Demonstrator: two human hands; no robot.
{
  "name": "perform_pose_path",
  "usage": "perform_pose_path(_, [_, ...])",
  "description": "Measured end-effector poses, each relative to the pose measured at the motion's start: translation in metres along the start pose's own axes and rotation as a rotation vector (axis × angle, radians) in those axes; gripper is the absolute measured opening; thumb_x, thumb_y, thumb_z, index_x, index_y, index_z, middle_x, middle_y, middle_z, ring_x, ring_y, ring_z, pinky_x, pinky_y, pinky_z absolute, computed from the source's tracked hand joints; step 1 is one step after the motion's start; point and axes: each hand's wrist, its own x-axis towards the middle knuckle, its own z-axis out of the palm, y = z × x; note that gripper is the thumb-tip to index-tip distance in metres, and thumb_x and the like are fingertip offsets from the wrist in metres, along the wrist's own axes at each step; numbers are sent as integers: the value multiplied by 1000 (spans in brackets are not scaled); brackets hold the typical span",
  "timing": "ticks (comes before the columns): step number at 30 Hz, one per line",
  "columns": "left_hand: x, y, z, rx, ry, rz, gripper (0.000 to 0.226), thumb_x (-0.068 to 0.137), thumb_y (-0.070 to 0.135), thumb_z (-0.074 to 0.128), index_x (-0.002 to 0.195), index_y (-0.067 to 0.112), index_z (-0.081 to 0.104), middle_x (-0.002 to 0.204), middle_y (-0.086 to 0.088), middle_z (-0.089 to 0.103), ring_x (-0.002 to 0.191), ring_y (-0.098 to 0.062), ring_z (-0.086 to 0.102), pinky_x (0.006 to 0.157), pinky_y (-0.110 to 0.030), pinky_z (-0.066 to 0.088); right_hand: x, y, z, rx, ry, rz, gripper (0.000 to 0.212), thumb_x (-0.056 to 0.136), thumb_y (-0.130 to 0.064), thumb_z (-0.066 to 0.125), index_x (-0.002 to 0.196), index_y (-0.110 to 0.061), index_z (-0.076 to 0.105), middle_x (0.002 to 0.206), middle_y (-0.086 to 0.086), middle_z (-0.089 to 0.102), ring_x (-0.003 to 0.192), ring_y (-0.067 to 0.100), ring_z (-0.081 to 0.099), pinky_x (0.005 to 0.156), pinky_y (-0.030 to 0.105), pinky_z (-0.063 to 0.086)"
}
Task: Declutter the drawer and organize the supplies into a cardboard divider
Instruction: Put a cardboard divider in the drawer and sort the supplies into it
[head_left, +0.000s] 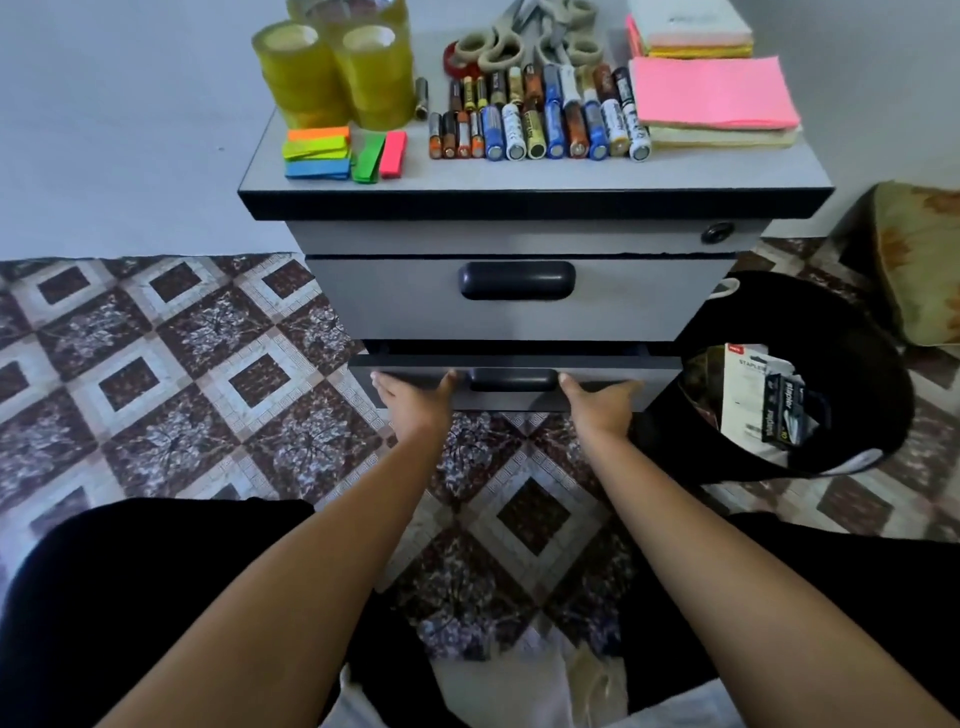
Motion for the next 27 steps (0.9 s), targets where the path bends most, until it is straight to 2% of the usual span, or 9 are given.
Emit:
perform_pose_path(4, [14, 14, 2, -49, -13, -40, 105, 83, 39, 66, 149, 5, -9, 159, -7, 4, 145, -23, 11, 116, -34, 14, 8, -16, 3, 76, -1, 1, 97, 85, -29, 68, 149, -1, 0, 145, 20, 38, 130, 34, 43, 104, 37, 37])
perform_pose_path(7, [16, 26, 2, -209, -46, -124, 100, 83, 29, 69, 150, 7, -3, 153, -10, 24, 139, -27, 28, 115, -37, 24, 9, -23, 4, 112, 2, 36, 82, 84, -27, 70, 144, -1, 21, 138, 18, 46, 124, 33, 48, 101, 38, 40])
perform_pose_path(10, [4, 45, 4, -469, -69, -322, 48, 89, 20, 62, 129, 3, 43, 109, -16, 59, 95, -28, 59, 88, -38, 48, 2, -33, 3, 299, -51, 155, 32, 87, -28, 66, 107, -5, 57, 108, 12, 62, 102, 28, 59, 90, 40, 49])
perform_pose_path(12, [-12, 64, 2, -714, -224, -444, 14, 95, 18, 49, 92, 6, 55, 72, -8, 50, 65, -19, 50, 82, -36, 48, -10, -48, -2, 518, -192, 242, 15, 94, -24, 55, 83, -13, 57, 83, 3, 62, 80, 18, 61, 71, 38, 51])
perform_pose_path(14, [-24, 81, 0, -921, -362, -449, 30, 99, 23, 37, 79, 7, 52, 78, -9, 55, 74, -20, 56, 99, -39, 40, -19, -67, -10, 753, -326, 267, 21, 98, -24, 45, 82, -14, 55, 82, 2, 64, 76, 15, 62, 66, 32, 47])
perform_pose_path(17, [-35, 99, -7, -1050, -434, -421, 36, 101, 25, 31, 108, -3, 53, 113, -17, 60, 106, -25, 60, 103, -39, 38, -29, -90, -21, 922, -441, 280, 24, 99, -24, 41, 87, -9, 55, 100, 10, 63, 99, 23, 62, 71, 33, 47])
perform_pose_path(20, [-42, 108, -17, -1097, -463, -408, 42, 101, 25, 30, 127, -5, 45, 116, -18, 58, 120, -27, 54, 103, -39, 37, -38, -103, -28, 1006, -459, 314, 21, 98, -18, 44, 88, -2, 52, 97, 13, 61, 89, 28, 65, 68, 34, 50])
perform_pose_path(22, [-47, 112, -20, -1102, -473, -400, 40, 100, 26, 33, 122, -3, 49, 119, -19, 57, 122, -28, 53, 101, -38, 39, -43, -110, -32, 1040, -462, 327, 18, 97, -16, 46, 93, 1, 52, 98, 17, 58, 82, 26, 62, 66, 33, 53])
perform_pose_path(27, [-62, 116, -32, -1102, -514, -419, 30, 97, 22, 36, 97, -2, 55, 118, -18, 59, 119, -28, 55, 94, -37, 43, -55, -116, -40, 1015, -450, 322, 21, 95, -13, 49, 107, 3, 51, 114, 19, 55, 99, 26, 59, 59, 31, 56])
